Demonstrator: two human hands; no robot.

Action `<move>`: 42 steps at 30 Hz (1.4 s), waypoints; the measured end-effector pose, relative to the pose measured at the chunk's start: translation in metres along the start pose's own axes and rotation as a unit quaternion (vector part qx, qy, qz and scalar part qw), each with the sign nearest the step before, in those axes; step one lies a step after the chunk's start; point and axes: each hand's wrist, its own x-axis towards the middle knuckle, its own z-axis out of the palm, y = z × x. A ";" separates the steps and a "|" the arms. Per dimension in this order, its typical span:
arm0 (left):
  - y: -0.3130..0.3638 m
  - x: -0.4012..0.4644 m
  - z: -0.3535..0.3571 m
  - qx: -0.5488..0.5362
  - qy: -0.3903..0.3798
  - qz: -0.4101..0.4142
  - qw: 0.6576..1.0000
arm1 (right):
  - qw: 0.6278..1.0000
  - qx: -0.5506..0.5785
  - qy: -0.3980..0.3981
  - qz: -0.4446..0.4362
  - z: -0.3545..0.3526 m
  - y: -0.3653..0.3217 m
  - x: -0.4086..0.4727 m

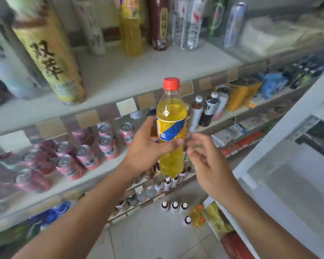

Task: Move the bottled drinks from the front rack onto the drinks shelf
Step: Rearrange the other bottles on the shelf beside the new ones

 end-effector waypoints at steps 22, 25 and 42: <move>0.105 0.095 -0.035 0.067 0.217 0.033 0.973 | 0.997 -0.041 0.023 -0.055 0.019 -0.089 0.146; 0.111 0.117 -0.034 0.083 0.239 0.040 0.967 | 0.997 -0.034 0.028 -0.060 0.016 -0.096 0.173; 0.061 0.201 -0.080 0.332 0.343 0.008 0.879 | 0.987 -0.017 0.120 -0.108 0.040 -0.087 0.312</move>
